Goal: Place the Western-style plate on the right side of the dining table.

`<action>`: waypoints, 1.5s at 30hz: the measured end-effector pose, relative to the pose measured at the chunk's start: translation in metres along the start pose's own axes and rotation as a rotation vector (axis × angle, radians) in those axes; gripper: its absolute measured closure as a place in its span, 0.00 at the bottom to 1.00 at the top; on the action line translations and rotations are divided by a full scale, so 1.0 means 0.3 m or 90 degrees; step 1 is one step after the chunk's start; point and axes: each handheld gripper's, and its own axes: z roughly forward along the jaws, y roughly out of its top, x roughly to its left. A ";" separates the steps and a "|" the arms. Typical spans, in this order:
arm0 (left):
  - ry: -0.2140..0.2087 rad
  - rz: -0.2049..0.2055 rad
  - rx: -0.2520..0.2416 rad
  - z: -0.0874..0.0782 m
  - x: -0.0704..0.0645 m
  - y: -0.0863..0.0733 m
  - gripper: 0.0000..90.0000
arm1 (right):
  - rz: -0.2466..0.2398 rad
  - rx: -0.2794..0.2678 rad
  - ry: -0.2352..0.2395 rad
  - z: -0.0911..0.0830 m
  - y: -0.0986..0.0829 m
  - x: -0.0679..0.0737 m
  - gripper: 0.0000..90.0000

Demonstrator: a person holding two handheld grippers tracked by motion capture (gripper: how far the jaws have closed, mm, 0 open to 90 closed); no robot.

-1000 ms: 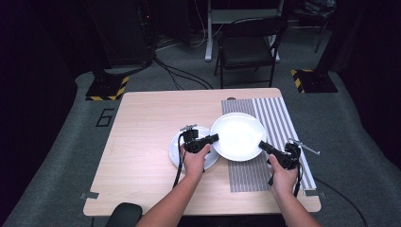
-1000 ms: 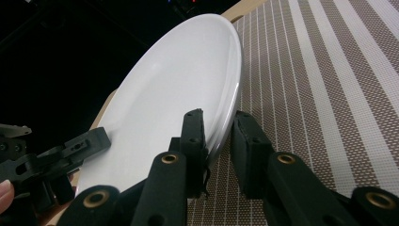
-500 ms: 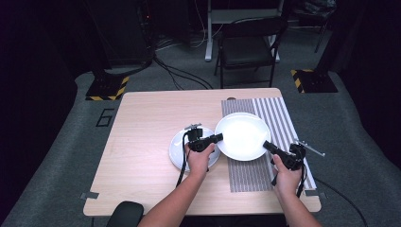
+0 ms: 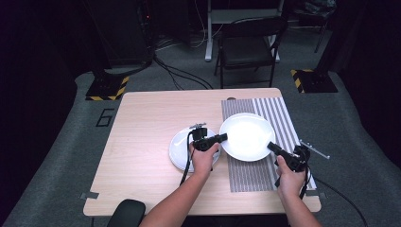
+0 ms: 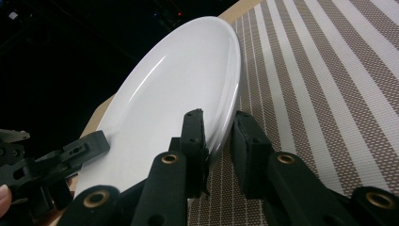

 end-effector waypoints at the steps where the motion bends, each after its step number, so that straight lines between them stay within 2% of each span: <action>1: -0.001 0.001 0.000 0.003 -0.003 0.000 0.79 | -0.001 -0.002 -0.001 -0.002 0.000 -0.003 0.84; 25: -0.019 -0.001 0.016 0.081 -0.048 -0.012 0.80 | 0.017 -0.025 -0.035 -0.054 0.007 -0.056 0.84; 35: -0.019 0.005 0.024 0.096 -0.044 -0.008 0.80 | 0.021 -0.018 -0.040 -0.054 0.006 -0.065 0.84; 45: -0.015 -0.001 0.028 0.110 -0.036 -0.011 0.81 | 0.029 -0.016 -0.039 -0.046 0.003 -0.078 0.84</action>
